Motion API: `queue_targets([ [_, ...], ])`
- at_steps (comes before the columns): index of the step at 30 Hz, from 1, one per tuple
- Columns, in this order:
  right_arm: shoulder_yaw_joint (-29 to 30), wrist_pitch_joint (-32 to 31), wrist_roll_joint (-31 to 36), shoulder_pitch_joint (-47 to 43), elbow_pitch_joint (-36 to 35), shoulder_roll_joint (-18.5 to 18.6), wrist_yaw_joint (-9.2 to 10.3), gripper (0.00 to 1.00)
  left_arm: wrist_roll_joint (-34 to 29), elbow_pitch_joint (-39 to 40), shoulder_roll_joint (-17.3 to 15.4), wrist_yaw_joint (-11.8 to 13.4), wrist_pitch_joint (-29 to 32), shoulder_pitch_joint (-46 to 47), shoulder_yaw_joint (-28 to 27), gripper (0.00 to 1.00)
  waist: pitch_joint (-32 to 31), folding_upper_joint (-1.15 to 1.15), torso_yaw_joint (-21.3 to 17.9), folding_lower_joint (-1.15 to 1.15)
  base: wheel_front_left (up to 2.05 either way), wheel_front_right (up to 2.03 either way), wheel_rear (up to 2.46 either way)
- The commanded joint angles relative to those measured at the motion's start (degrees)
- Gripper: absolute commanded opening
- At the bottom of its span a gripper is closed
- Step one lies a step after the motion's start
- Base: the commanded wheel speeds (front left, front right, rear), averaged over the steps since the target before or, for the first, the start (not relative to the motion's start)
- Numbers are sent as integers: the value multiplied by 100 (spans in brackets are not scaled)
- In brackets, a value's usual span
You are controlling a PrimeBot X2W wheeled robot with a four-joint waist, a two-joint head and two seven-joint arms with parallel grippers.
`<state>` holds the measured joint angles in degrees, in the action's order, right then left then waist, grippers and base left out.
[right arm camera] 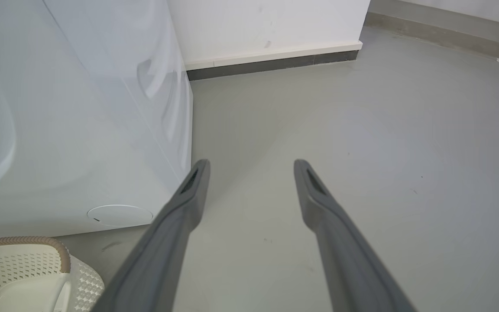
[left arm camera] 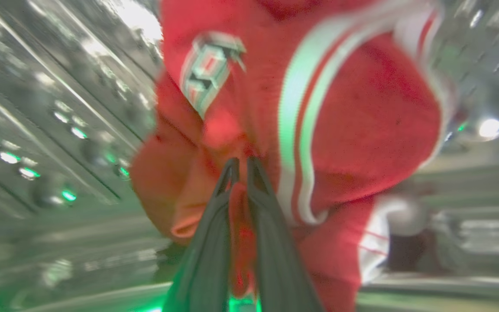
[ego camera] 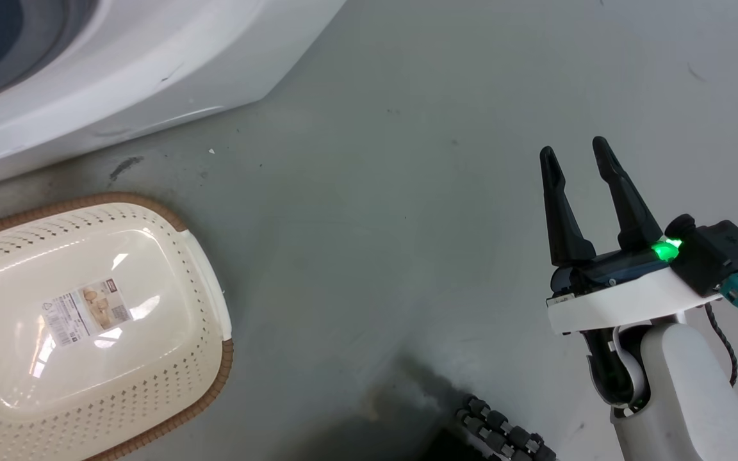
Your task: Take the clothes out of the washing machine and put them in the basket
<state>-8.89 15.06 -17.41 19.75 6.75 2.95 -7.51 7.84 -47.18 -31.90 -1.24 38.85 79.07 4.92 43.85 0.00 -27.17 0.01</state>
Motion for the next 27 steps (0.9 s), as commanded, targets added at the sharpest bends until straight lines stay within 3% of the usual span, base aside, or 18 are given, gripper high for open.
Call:
queue_targets([
  [1,6,17,39,64,10,-13,4,100,8,64,-24,38,-105,-70,-12,0,-63,0,29,-1,0,0,0],
  [7,55,16,116,20,59,-13,4,100,91,327,31,143,-1059,-501,-83,0,-380,0,122,-1,0,0,0],
  [17,185,17,269,-171,157,-13,4,100,308,64,290,177,-2649,-1249,-170,0,-1032,0,234,-1,0,0,0],
  [27,339,16,476,-565,368,-10,4,100,707,-672,683,-13,-4333,-2169,-361,0,-2082,0,467,-1,0,0,0],
])
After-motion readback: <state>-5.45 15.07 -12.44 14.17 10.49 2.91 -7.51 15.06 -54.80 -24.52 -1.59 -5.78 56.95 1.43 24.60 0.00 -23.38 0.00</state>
